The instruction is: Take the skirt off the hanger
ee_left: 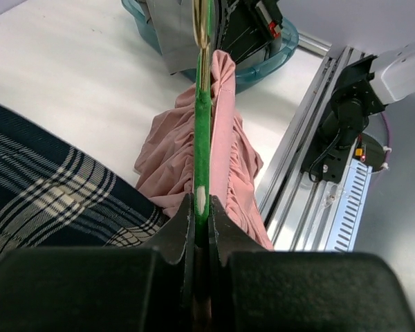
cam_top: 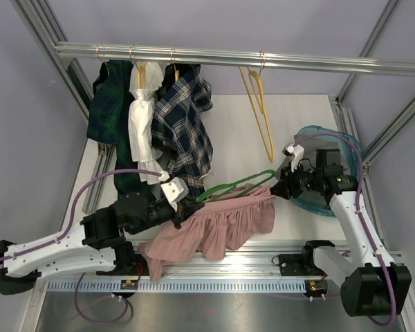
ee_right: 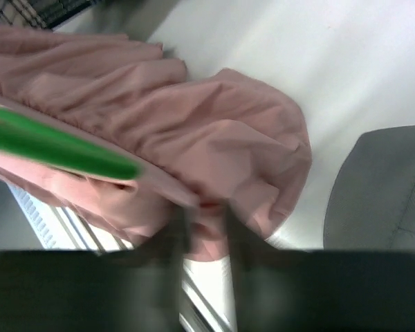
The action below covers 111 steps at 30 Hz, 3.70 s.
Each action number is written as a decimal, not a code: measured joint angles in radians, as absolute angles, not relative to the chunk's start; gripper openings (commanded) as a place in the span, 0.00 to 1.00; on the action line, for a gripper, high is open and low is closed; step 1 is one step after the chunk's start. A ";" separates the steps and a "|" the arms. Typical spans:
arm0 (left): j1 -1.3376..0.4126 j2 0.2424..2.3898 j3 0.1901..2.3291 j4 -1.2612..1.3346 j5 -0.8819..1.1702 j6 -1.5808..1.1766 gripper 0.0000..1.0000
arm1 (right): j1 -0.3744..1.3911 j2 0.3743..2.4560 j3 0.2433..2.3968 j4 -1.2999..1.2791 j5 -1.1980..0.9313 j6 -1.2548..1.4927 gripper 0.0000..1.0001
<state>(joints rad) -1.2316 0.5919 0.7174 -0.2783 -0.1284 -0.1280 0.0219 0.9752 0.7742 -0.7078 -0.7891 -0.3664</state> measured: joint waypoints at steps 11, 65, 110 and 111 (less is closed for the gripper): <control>-1.180 0.805 0.758 -0.216 -0.107 -0.049 0.00 | -0.028 0.942 0.903 -0.949 -0.759 -0.728 0.86; -1.053 0.823 0.666 -0.105 0.223 0.094 0.74 | 0.295 1.085 1.281 -1.343 -0.647 -1.462 0.00; -1.167 0.781 0.637 -0.732 -0.523 -0.810 0.00 | 0.296 0.996 1.488 -1.388 -0.527 -1.324 0.00; -1.165 0.775 0.634 -0.740 -0.525 -0.820 0.00 | 0.296 0.983 1.500 -1.387 -0.533 -1.319 0.00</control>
<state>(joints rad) -1.1648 0.7750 0.6338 -0.7403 -0.5251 -0.8196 0.2958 0.9829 1.4998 -1.3869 -0.5331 -1.3186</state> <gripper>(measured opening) 0.003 0.098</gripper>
